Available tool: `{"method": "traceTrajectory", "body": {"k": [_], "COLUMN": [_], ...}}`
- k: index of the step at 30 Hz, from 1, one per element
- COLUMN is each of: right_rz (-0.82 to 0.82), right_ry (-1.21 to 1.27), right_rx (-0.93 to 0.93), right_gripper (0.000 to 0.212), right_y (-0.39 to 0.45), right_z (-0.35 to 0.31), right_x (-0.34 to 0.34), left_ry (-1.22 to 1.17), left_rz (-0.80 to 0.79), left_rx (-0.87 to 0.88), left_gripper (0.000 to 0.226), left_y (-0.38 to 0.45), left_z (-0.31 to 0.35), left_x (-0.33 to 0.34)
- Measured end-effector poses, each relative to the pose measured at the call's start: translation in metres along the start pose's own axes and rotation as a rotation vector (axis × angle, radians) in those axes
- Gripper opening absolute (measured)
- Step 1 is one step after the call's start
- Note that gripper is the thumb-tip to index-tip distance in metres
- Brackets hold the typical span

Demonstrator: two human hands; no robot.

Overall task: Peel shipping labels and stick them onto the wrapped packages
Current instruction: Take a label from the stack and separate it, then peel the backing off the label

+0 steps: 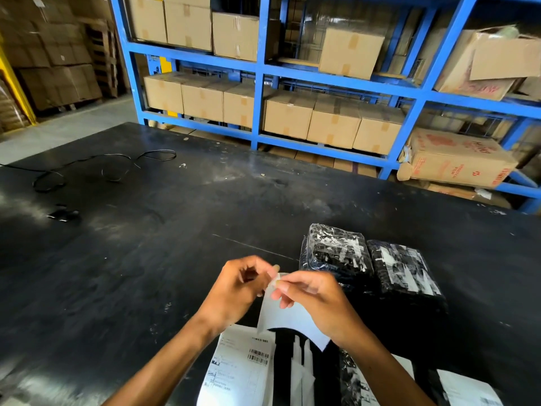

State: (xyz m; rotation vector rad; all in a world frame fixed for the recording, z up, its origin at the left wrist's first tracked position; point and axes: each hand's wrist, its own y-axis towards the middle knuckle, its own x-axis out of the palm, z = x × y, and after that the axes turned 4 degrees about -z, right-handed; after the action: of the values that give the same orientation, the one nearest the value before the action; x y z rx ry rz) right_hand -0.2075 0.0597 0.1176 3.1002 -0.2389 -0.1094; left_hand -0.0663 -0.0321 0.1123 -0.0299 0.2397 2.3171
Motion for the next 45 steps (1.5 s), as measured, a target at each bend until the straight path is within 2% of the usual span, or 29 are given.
{"method": "traceTrajectory", "body": {"k": [3, 5, 9, 14, 18, 21, 23, 26, 31, 34, 40, 42, 45], "right_rz": [0.130, 0.229, 0.336, 0.467, 0.613, 0.649, 0.600, 0.497, 0.097, -0.079, -0.353, -0.382, -0.336], "right_ry": [0.279, 0.488, 0.693, 0.706, 0.708, 0.506, 0.296, 0.038, -0.238, -0.400, -0.633, -0.688, -0.746], "right_rx": [-0.010, -0.007, -0.068, -0.135, -0.155, -0.187, -0.160, -0.017, 0.411, 0.552, 0.635, 0.656, 0.630], "right_gripper": [0.007, 0.011, 0.007, 0.008, 0.016, 0.020, 0.024, 0.023, 0.015, 0.011, 0.013, 0.015, 0.026], "right_y": [0.002, 0.007, 0.016, 0.025, 0.026, 0.021, 0.019, 0.016, 0.004, -0.003, -0.016, -0.022, -0.028], "right_z": [-0.002, -0.006, -0.020, -0.040, -0.055, -0.061, -0.055, -0.035, 0.001, 0.026, 0.075, 0.086, 0.099], "right_x": [-0.002, -0.006, -0.025, -0.056, -0.069, -0.079, -0.080, -0.077, -0.075, -0.070, -0.052, -0.048, -0.043], "left_ry": [-0.112, -0.119, -0.026, 0.114, 0.040, -0.069, -0.122, -0.249, -0.247, -0.266, -0.243, -0.233, -0.208], "left_rz": [0.166, 0.258, 0.317, 0.367, 0.527, 0.651, 0.660, 0.623, 0.510, 0.466, 0.387, 0.360, 0.316], "left_rx": [-0.130, -0.240, -0.403, -0.472, -0.580, -0.564, -0.479, -0.342, -0.277, -0.248, -0.191, -0.180, -0.138], "left_gripper": [0.019, 0.021, 0.032, 0.030, 0.033, 0.038, 0.037, 0.039, 0.037, 0.031, 0.033, 0.028, 0.020], "left_y": [0.007, 0.013, 0.017, 0.018, 0.017, 0.019, 0.026, 0.036, 0.036, 0.032, 0.023, 0.020, 0.015], "left_z": [-0.011, -0.023, -0.047, -0.069, -0.087, -0.088, -0.080, -0.061, -0.032, -0.026, -0.031, -0.032, -0.033], "left_x": [-0.004, -0.011, -0.028, -0.048, -0.070, -0.079, -0.078, -0.067, -0.049, -0.040, -0.026, -0.021, -0.013]}}
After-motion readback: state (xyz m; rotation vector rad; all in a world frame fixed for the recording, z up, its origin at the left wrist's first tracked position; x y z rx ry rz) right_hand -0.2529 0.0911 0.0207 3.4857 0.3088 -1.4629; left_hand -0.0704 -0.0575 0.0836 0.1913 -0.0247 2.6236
